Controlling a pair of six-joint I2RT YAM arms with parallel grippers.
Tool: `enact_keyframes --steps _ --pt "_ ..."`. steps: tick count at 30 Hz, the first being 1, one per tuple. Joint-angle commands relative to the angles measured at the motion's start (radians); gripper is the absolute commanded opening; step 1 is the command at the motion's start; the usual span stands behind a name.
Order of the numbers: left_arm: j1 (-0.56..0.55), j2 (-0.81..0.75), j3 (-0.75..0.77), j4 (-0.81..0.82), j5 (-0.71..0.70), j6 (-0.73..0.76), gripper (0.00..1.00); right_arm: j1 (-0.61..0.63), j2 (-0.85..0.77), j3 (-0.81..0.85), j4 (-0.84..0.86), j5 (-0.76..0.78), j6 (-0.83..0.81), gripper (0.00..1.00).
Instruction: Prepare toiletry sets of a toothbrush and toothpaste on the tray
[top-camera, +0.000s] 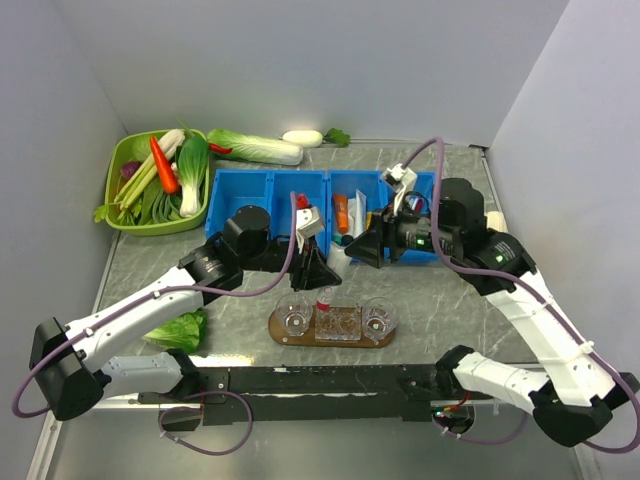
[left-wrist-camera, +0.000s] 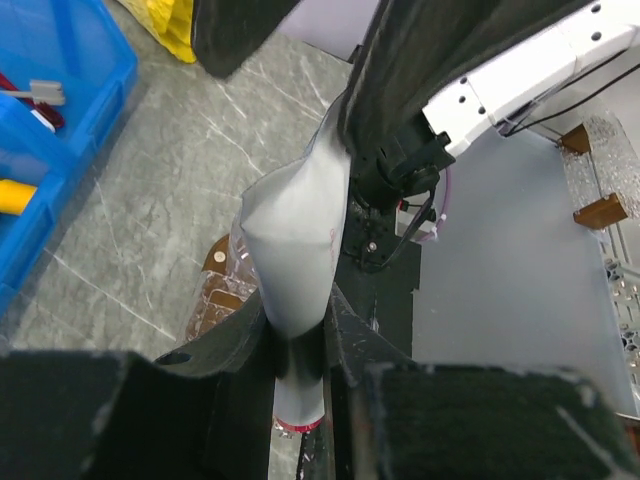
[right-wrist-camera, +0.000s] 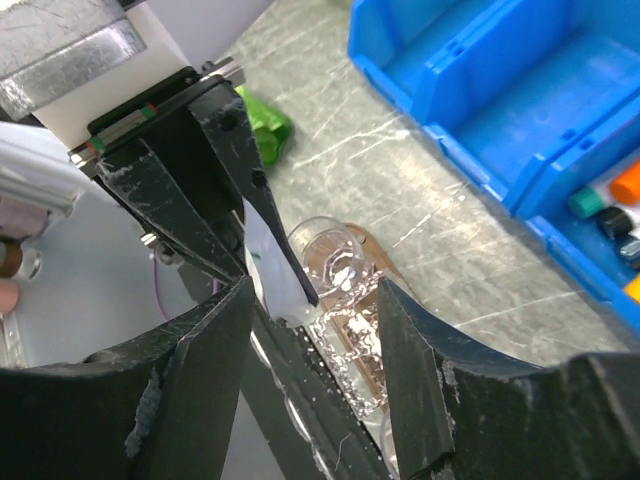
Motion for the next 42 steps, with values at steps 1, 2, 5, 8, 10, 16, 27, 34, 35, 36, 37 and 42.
enact_keyframes --steps 1,2,5,8,10,16,27,34,35,36,37,42 --pt "-0.004 -0.031 0.003 0.032 0.039 0.034 0.12 0.072 0.026 0.036 0.034 0.034 -0.011 0.57" --pt "-0.004 -0.032 0.003 0.03 0.036 0.035 0.12 0.084 0.032 0.037 0.03 0.049 -0.017 0.56" --pt "-0.003 -0.031 0.001 0.032 0.034 0.035 0.12 0.13 0.063 0.053 0.014 0.095 -0.034 0.54" --pt "-0.004 -0.029 0.001 0.033 0.04 0.032 0.12 0.156 0.078 0.06 0.004 0.135 -0.04 0.47" --pt "-0.004 -0.026 0.001 0.035 0.042 0.031 0.12 0.159 0.078 0.057 0.007 0.148 -0.039 0.46" --pt "-0.004 -0.022 0.0 0.035 0.047 0.031 0.12 0.161 0.052 0.042 0.033 0.175 -0.036 0.44" --pt "-0.006 -0.014 0.0 0.036 0.053 0.029 0.12 0.159 0.037 0.025 0.042 0.186 -0.037 0.32" --pt "-0.004 -0.011 0.0 0.033 0.053 0.032 0.11 0.159 0.025 0.013 0.062 0.189 -0.032 0.15" --pt "-0.006 -0.011 -0.002 0.033 0.051 0.032 0.12 0.159 0.02 0.011 0.069 0.192 -0.032 0.14" --pt "-0.006 -0.011 0.0 0.033 0.053 0.032 0.12 0.159 0.017 0.01 0.069 0.198 -0.032 0.12" --pt "-0.006 -0.009 -0.002 0.032 0.051 0.032 0.12 0.161 0.015 0.007 0.074 0.201 -0.032 0.07" --pt "-0.006 -0.006 0.003 0.029 0.047 0.032 0.19 0.159 -0.008 -0.006 0.086 0.22 -0.031 0.0"
